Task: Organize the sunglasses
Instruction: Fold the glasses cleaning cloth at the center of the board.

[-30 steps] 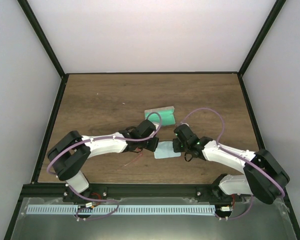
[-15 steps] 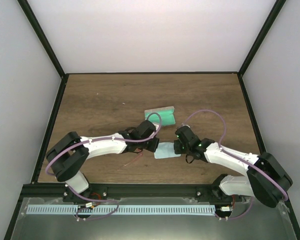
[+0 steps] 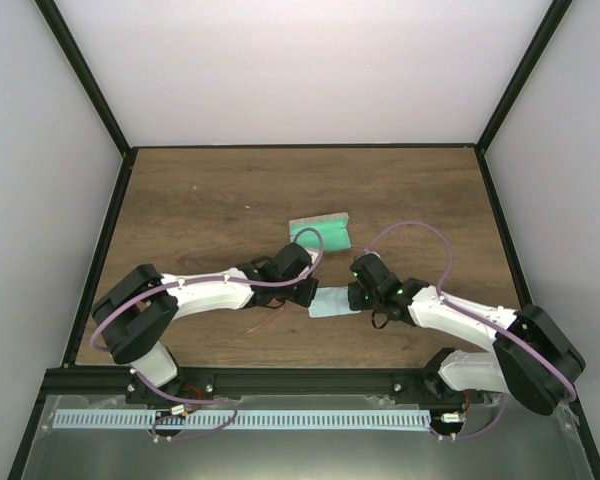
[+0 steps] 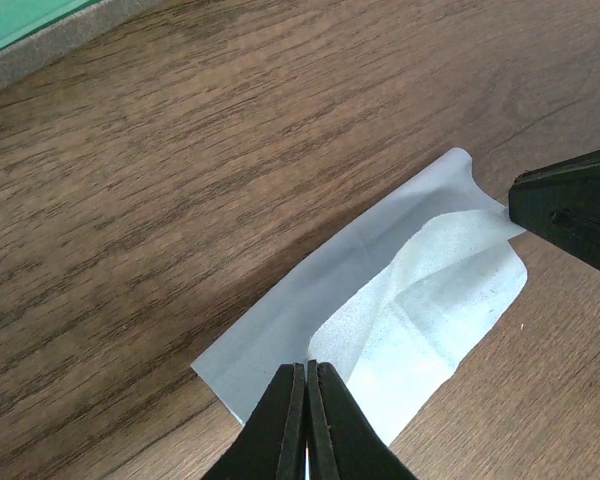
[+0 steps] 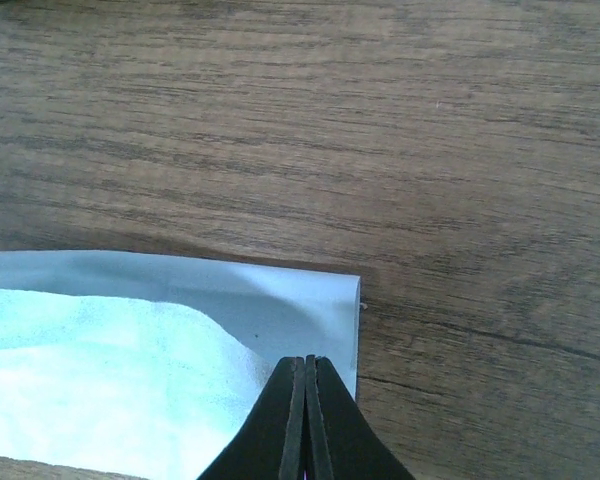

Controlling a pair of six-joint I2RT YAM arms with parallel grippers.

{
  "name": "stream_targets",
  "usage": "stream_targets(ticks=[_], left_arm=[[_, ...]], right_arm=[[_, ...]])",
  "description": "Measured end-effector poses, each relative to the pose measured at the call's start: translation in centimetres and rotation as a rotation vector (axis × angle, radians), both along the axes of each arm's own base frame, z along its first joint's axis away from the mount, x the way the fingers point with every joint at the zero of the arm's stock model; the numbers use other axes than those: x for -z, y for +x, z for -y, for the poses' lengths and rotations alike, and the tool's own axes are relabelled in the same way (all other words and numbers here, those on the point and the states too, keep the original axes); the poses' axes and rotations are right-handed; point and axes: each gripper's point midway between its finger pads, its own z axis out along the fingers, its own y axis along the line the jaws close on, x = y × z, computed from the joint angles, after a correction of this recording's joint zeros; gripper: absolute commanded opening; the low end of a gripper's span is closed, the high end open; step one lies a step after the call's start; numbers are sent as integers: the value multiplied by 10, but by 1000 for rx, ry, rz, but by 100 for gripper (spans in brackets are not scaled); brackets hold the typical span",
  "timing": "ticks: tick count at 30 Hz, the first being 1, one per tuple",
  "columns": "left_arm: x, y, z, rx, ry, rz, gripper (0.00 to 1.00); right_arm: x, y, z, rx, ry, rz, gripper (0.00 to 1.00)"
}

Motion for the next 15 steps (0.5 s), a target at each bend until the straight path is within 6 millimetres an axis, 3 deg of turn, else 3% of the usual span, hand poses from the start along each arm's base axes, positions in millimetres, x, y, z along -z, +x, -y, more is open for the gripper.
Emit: stream_targets(ticks=[15], left_arm=[[-2,-5,4,16,-8,3,4]], right_arm=[[0,-6,0,6,19,-2,1]])
